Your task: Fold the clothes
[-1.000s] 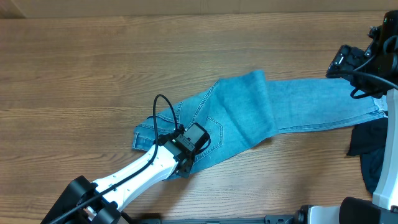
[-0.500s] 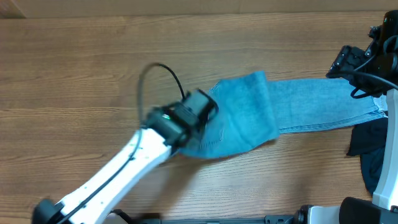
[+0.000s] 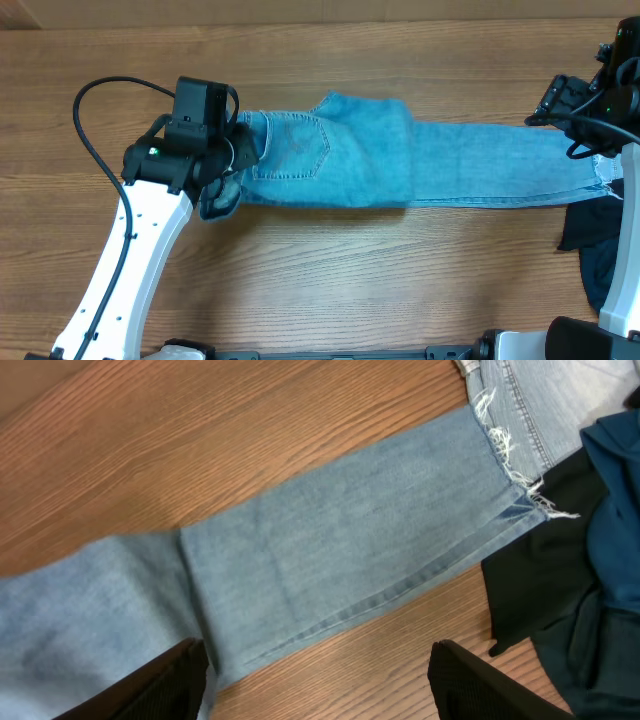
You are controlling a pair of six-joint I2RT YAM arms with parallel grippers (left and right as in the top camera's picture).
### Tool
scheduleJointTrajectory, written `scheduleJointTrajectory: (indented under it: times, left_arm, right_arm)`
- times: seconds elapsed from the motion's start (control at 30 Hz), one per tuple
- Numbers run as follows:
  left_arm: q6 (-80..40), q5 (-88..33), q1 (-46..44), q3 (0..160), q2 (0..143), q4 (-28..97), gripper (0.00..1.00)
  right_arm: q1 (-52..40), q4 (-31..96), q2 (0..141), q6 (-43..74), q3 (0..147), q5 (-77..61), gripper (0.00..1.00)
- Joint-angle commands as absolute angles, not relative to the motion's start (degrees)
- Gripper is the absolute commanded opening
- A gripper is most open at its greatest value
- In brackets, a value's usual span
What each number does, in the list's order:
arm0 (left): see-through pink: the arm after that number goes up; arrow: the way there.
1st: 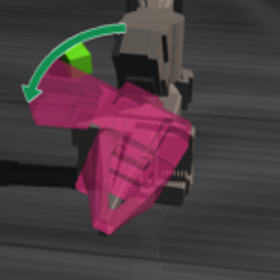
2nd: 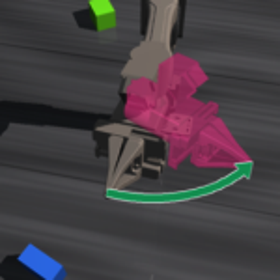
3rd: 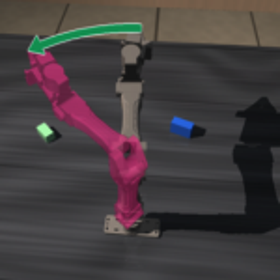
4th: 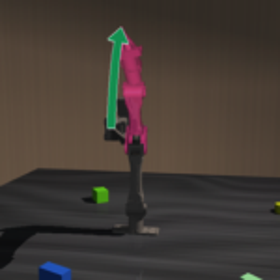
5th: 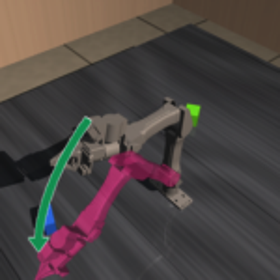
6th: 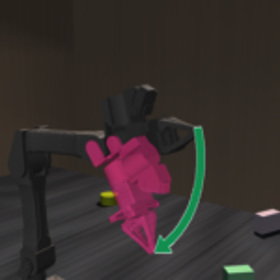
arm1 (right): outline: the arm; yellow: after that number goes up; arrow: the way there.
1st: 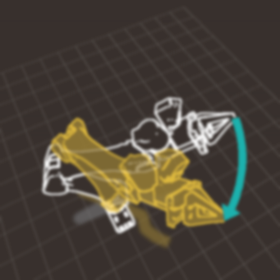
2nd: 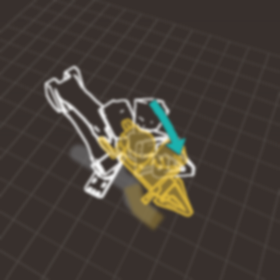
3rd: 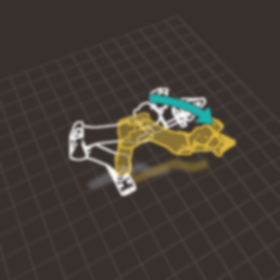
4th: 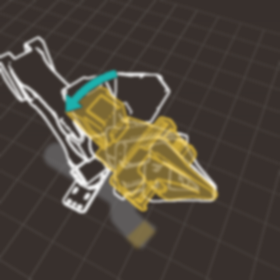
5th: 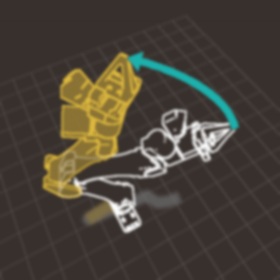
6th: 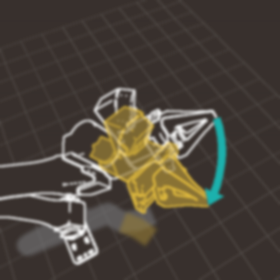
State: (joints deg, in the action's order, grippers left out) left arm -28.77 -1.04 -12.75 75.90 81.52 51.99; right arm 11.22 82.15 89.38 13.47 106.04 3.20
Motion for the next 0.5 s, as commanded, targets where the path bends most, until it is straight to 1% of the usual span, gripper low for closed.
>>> scheduleJointTrajectory:
  times: [0.0, 0.03, 0.07, 0.1, 0.13, 0.17, 0.2, 0.23, 0.27, 0.3, 0.33, 0.37, 0.4, 0.43, 0.47]
  left_arm:
    - [-46.76, 11.29, -10.07, 77.23, 84.55, 48.51, 0.04]
    - [-50.76, 14.63, -8.6, 77.23, 85.78, 47.9, 0.13]
    - [-53.87, 17.15, -6.5, 77.25, 87.61, 47.2, 0.41]
    - [-55.44, 16.4, -4.19, 77.25, 89.36, 46.94, 0.49]
    - [-56.21, 12.32, -1.41, 77.23, 91.02, 47.07, 0.54]
    - [-56.12, 7.51, 0.4, 77.25, 92.23, 46.72, 0.66]
    - [-54.87, 4.47, 1.34, 77.25, 92.79, 46.5, 0.68]
    - [-49.93, -0.47, 2.31, 77.25, 93.25, 45.69, 0.71]
    - [-45.3, -4.05, 2.31, 77.3, 93.19, 45.17, 0.69]
    - [-37.93, -11.49, 1.23, 77.45, 92.55, 45.17, 0.62]
    - [-32.69, -16.51, -0.27, 77.45, 92.14, 45.25, 0.58]
    - [-28.1, -19.7, -2.28, 77.45, 91.88, 45.84, 0.58]
    - [-21.02, -20.82, -5.69, 77.45, 91.81, 47.44, 0.58]
    - [-13.06, -16.49, -11.0, 77.41, 91.96, 50.26, 0.58]
    - [-9.5, -8.99, -15.05, 77.38, 92.27, 52.6, 0.61]
  right_arm:
    - [11.38, 82.32, 89.38, 13.78, 106.08, 3.73, 0.75]
    - [11.38, 82.46, 89.38, 13.78, 106.08, 3.68, 0.75]
    - [11.38, 82.48, 89.38, 13.76, 106.08, 3.05, 0.75]
    - [11.38, 82.48, 89.38, 13.74, 106.08, 2.46, 0.75]
    - [11.38, 82.61, 89.38, 13.74, 106.08, 2.46, 0.75]
    - [11.38, 82.67, 89.38, 13.74, 106.08, 2.46, 0.75]
    - [11.38, 82.67, 89.38, 13.74, 106.08, 2.46, 0.75]
    - [11.38, 82.63, 89.38, 13.74, 106.08, 2.46, 0.76]
    - [11.38, 82.65, 89.38, 13.74, 106.08, 2.46, 0.76]
    - [11.38, 82.65, 89.38, 13.74, 106.08, 2.46, 0.76]
    - [11.38, 82.65, 89.38, 13.74, 106.08, 2.46, 0.76]
    - [11.38, 82.63, 89.38, 13.74, 106.08, 2.46, 0.76]
    - [11.38, 82.63, 89.38, 13.74, 106.08, 2.46, 0.76]
    - [11.38, 82.65, 89.38, 13.74, 106.08, 2.44, 0.76]
    - [11.38, 82.65, 89.38, 13.74, 106.08, 2.46, 0.76]
